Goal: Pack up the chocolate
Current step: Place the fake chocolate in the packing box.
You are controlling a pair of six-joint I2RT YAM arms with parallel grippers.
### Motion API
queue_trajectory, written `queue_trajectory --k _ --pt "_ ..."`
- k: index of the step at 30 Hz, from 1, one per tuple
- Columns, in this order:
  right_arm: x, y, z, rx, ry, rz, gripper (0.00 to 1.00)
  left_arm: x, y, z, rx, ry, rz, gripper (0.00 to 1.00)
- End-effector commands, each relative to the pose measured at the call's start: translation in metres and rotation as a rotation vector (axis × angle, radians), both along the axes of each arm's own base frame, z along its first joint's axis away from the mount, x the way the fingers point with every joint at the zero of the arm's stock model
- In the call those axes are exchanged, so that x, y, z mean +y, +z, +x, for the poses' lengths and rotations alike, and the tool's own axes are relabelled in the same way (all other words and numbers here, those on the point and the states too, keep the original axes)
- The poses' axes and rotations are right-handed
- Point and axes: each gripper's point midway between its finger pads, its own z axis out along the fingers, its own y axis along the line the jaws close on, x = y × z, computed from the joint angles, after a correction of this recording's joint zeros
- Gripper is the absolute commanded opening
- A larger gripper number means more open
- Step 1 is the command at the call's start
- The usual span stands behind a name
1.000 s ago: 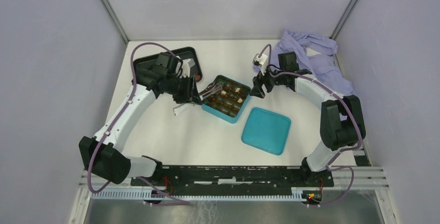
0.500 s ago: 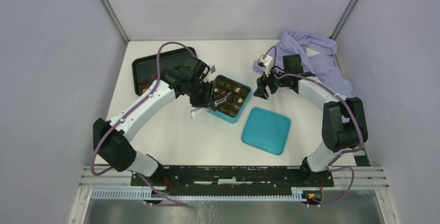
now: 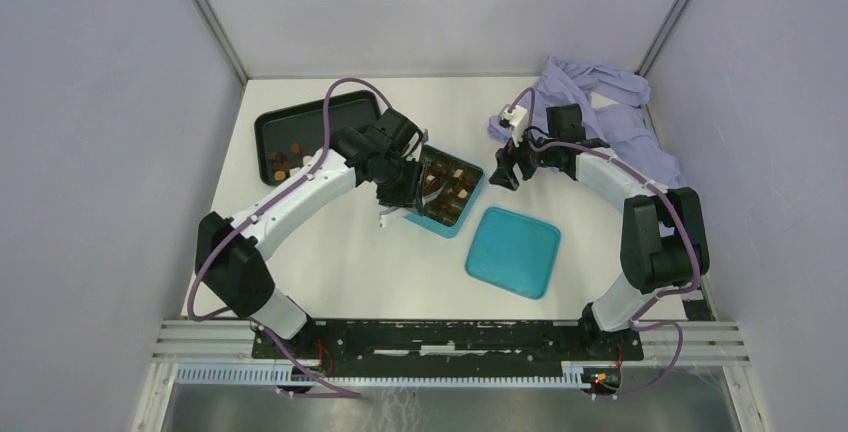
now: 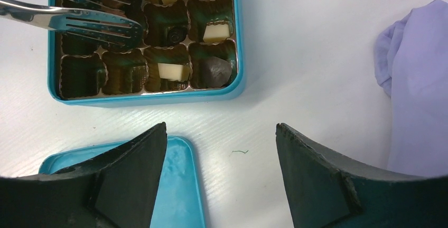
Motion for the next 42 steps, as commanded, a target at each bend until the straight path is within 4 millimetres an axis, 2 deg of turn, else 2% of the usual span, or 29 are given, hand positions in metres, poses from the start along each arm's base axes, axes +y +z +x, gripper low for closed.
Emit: queue_trajectory --k 1,4,10,15,25,35,42 --pt "0.001 0.013 0.002 -0.043 0.004 0.023 0.81 -0.010 0.021 0.015 -0.071 0.027 -0.028 0.37" --pt "0.000 0.013 0.002 -0.043 0.002 0.023 0.81 -0.009 0.022 0.016 -0.078 0.029 -0.014 0.43" --pt "0.000 0.013 0.002 -0.043 0.004 0.025 0.81 -0.007 0.020 0.014 -0.073 0.027 -0.002 0.48" --pt "0.000 0.014 0.002 -0.045 0.003 0.027 0.81 -0.006 0.021 0.015 -0.079 0.031 0.000 0.48" --pt "0.001 0.021 0.002 -0.056 0.004 0.032 0.81 -0.006 0.044 0.029 -0.183 0.065 -0.028 0.43" --pt "-0.004 0.025 -0.003 -0.082 0.003 0.022 0.81 0.021 0.063 0.060 -0.348 0.154 0.020 0.43" --pt "-0.006 0.026 -0.004 -0.085 -0.001 0.031 0.82 0.057 0.070 0.080 -0.396 0.241 0.033 0.43"
